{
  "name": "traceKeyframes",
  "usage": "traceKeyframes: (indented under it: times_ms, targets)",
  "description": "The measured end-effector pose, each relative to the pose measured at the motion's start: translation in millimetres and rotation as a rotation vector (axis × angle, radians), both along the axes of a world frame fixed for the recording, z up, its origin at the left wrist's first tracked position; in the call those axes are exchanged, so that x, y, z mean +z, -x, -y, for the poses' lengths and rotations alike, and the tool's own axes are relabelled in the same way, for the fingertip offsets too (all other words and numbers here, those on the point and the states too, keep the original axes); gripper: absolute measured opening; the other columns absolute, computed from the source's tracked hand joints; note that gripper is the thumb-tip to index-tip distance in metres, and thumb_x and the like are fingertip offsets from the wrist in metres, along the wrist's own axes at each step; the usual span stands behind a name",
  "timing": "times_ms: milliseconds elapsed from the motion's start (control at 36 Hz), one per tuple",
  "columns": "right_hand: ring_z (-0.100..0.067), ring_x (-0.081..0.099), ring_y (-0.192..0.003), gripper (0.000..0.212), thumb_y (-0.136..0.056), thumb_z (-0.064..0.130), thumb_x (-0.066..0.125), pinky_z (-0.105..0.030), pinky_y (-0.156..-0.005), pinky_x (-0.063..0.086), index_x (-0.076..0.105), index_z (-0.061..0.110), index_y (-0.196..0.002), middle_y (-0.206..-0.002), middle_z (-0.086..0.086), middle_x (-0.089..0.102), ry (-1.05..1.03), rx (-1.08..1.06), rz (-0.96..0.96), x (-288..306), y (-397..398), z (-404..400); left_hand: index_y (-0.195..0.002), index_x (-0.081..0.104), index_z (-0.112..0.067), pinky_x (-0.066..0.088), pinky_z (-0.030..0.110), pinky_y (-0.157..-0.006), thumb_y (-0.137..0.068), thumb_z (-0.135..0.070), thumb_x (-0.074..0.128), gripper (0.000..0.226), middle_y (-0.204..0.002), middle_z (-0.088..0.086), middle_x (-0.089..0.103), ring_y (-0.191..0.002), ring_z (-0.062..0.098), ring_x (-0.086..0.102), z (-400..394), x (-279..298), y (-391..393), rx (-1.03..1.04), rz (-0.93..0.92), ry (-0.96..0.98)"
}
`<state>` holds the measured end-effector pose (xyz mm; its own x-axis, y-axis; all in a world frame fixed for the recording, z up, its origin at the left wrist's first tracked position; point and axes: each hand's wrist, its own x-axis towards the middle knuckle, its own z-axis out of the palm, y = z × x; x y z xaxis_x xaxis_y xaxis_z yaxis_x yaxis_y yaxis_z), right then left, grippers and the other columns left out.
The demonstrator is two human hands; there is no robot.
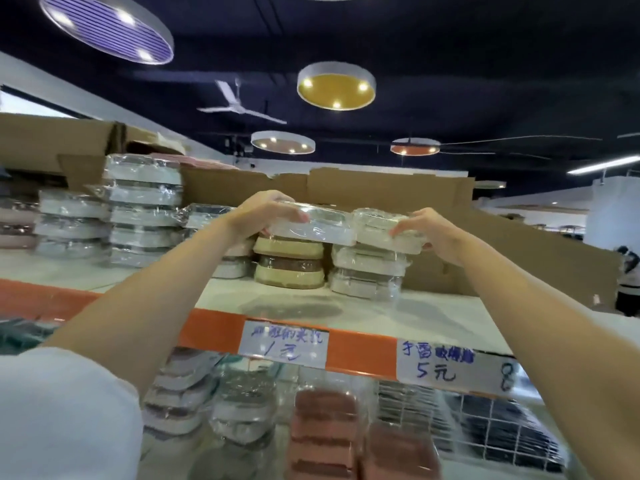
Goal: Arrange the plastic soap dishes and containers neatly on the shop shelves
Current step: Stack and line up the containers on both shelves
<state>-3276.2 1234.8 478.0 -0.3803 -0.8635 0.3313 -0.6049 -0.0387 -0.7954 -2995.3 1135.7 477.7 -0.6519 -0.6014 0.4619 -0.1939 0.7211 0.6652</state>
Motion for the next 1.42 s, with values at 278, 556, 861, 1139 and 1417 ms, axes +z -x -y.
traceKeyframes:
  times_ms: [278,556,861,1139,1417]
  targets:
    - [-0.03,0.048,-0.122,0.022,-0.082,0.022,0.066,-0.042,-0.093,0.038,0.068,0.007,-0.098,-0.125,-0.007,0.057,0.008,0.019,-0.056,1,16,39,-0.099,0.054,-0.02,0.035,0.019,-0.07,-0.067,-0.043,0.069,0.043,-0.109,0.003,0.051,-0.087,0.009,0.047,13,8,8,0.055,0.012,0.006]
    - [-0.026,0.046,-0.123,0.043,-0.096,0.032,0.054,-0.037,-0.103,0.036,0.051,0.014,-0.134,-0.142,-0.009,0.045,-0.096,0.01,-0.201,2,6,28,-0.117,0.052,-0.02,0.039,0.02,-0.078,-0.082,-0.034,0.069,0.042,-0.107,-0.011,0.053,-0.096,0.002,0.049,20,12,22,0.047,0.003,0.03]
    - [-0.018,0.037,-0.136,0.093,-0.069,0.08,0.042,-0.039,-0.112,0.025,0.047,0.021,-0.141,-0.147,0.004,0.045,-0.011,0.052,-0.332,23,-16,-7,-0.114,0.056,-0.022,0.045,0.038,-0.096,-0.064,-0.051,0.068,0.059,-0.114,-0.008,0.059,-0.108,0.009,0.054,11,26,28,-0.011,0.021,0.053]
    - [-0.015,0.048,-0.121,0.08,-0.069,0.078,0.052,-0.038,-0.108,0.034,0.051,0.023,-0.127,-0.129,0.004,0.052,-0.086,0.183,-0.428,31,-48,2,-0.094,0.064,-0.022,0.039,0.023,-0.086,-0.073,-0.037,0.07,0.026,-0.101,-0.01,0.062,-0.099,0.002,0.055,3,34,32,-0.101,-0.044,0.068]
    - [-0.016,0.047,-0.124,0.111,-0.054,0.08,0.069,-0.031,-0.101,0.037,0.042,0.015,-0.139,-0.137,0.002,0.05,0.076,0.158,-0.287,45,-38,8,-0.126,0.051,-0.006,0.042,0.042,-0.098,-0.071,-0.065,0.066,0.082,-0.124,0.011,0.055,-0.113,0.023,0.053,15,36,40,-0.014,0.015,0.136]
